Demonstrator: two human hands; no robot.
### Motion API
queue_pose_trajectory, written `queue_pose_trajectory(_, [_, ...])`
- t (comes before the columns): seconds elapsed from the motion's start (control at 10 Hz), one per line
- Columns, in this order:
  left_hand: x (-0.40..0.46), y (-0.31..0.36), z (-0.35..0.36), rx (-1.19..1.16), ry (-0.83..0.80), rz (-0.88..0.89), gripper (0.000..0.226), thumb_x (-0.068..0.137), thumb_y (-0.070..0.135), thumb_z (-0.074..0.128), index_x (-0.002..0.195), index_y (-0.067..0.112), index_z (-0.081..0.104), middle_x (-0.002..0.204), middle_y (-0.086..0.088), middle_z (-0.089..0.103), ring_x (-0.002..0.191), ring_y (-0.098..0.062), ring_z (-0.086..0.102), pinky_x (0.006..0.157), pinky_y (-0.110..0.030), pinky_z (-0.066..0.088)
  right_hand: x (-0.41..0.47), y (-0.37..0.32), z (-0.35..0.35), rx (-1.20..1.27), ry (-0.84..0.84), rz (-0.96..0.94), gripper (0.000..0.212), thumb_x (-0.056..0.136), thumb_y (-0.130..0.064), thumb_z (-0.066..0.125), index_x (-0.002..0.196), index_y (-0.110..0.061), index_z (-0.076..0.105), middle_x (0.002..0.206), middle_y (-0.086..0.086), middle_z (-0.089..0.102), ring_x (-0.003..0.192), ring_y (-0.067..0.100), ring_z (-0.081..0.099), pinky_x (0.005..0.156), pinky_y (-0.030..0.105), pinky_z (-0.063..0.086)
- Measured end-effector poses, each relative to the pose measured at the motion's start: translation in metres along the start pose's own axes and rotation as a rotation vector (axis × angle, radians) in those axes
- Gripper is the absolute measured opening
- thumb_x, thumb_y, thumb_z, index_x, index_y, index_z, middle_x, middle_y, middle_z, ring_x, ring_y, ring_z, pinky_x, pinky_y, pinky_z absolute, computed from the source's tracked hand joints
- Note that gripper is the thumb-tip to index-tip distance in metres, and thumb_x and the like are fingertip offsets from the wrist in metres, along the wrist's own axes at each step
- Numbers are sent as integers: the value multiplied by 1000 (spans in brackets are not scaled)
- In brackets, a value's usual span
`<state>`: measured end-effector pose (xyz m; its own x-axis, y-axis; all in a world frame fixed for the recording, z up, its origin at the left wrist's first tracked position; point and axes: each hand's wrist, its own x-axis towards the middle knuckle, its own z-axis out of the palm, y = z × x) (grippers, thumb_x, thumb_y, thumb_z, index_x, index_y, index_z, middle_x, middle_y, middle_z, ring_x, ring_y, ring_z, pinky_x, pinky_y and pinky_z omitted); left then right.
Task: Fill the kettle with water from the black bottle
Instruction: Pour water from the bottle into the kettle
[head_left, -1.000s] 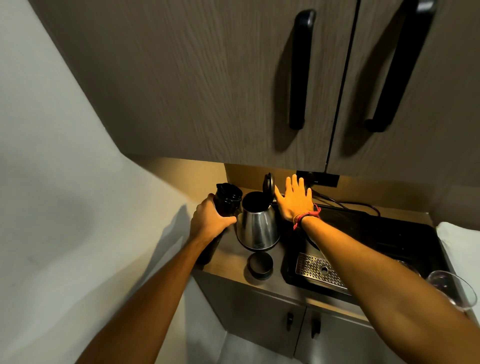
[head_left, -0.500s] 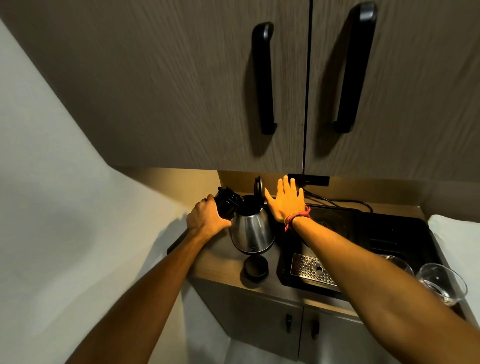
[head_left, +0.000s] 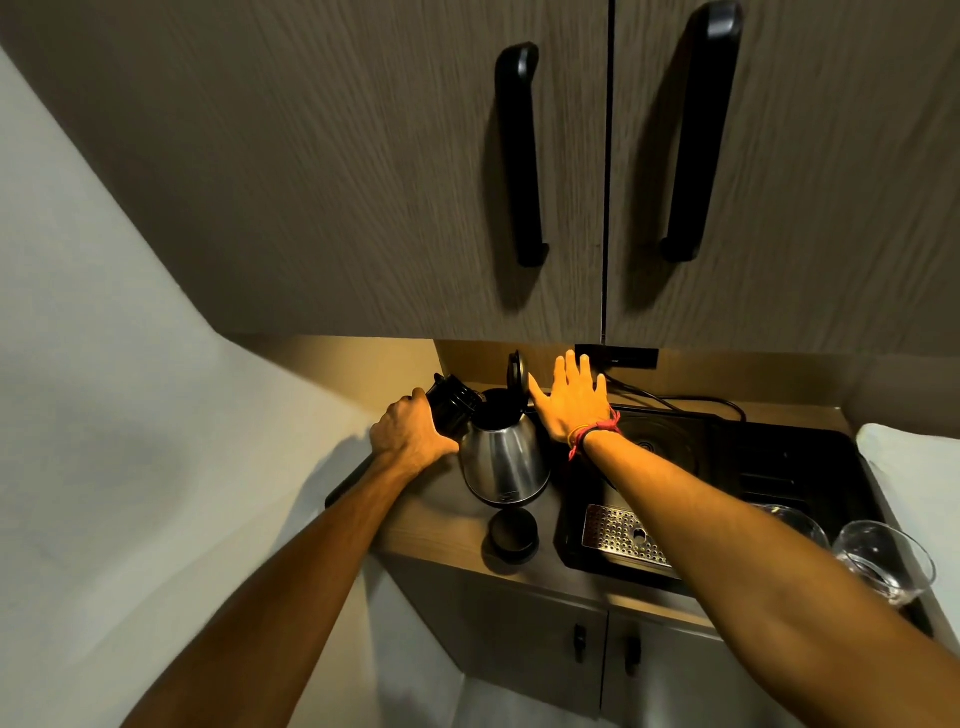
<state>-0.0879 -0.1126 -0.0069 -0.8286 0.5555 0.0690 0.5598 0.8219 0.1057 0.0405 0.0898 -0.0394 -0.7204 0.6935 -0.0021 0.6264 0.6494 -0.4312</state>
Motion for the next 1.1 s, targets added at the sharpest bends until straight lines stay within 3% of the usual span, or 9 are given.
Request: queue_pose_trajectory(1.1, [-2,3,-8,96,-46,9,80,65,49,83,126,13,45,119,-11,61,106,-29,62,82,-44,56,-1,0,0,-5,11,-1,90,88,-71,11,154,-10,12,165,8,2,153,28,-2,124,51,5])
